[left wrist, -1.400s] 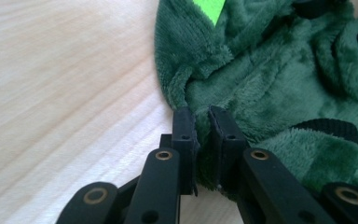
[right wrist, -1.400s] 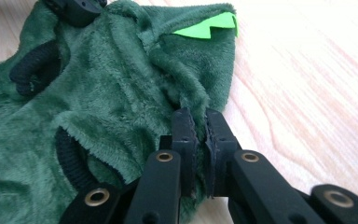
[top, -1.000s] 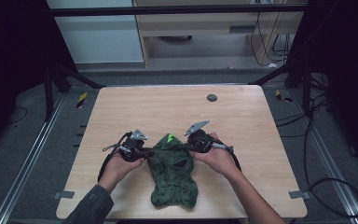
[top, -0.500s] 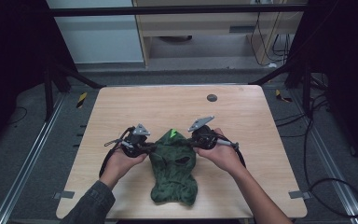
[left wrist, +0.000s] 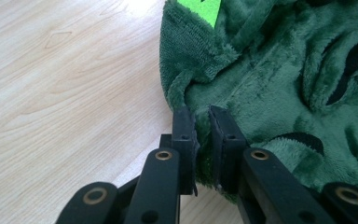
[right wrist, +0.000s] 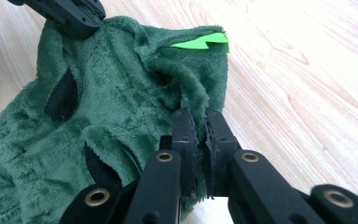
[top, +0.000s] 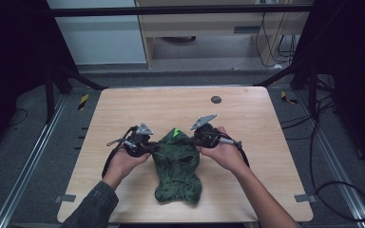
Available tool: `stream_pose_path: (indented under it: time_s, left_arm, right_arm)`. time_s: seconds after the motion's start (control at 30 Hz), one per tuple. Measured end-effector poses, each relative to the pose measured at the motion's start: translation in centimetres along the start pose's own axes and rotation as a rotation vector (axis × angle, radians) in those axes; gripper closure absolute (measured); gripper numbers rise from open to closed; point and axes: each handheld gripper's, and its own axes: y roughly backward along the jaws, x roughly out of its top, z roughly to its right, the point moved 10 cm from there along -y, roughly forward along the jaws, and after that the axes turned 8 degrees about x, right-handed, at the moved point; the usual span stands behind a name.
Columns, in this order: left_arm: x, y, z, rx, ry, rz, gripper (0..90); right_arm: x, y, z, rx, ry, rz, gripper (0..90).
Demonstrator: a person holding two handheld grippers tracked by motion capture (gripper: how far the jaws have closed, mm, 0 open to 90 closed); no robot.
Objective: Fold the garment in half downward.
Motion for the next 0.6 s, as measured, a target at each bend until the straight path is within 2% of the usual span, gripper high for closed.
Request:
stream_pose_path:
  time_s: [0.3,0.6]
  left_arm:
    - [0.6,0.0,-1.3,0.030,0.005,0.001,81.1]
    - [2.1,0.1,-2.5,0.062,0.014,0.025,81.1]
  right_arm:
    - [0.9,-0.2,0.3,-0.010,0.012,0.004,84.5]
    - [2.6,-0.5,1.2,-0.034,0.021,0.009,84.5]
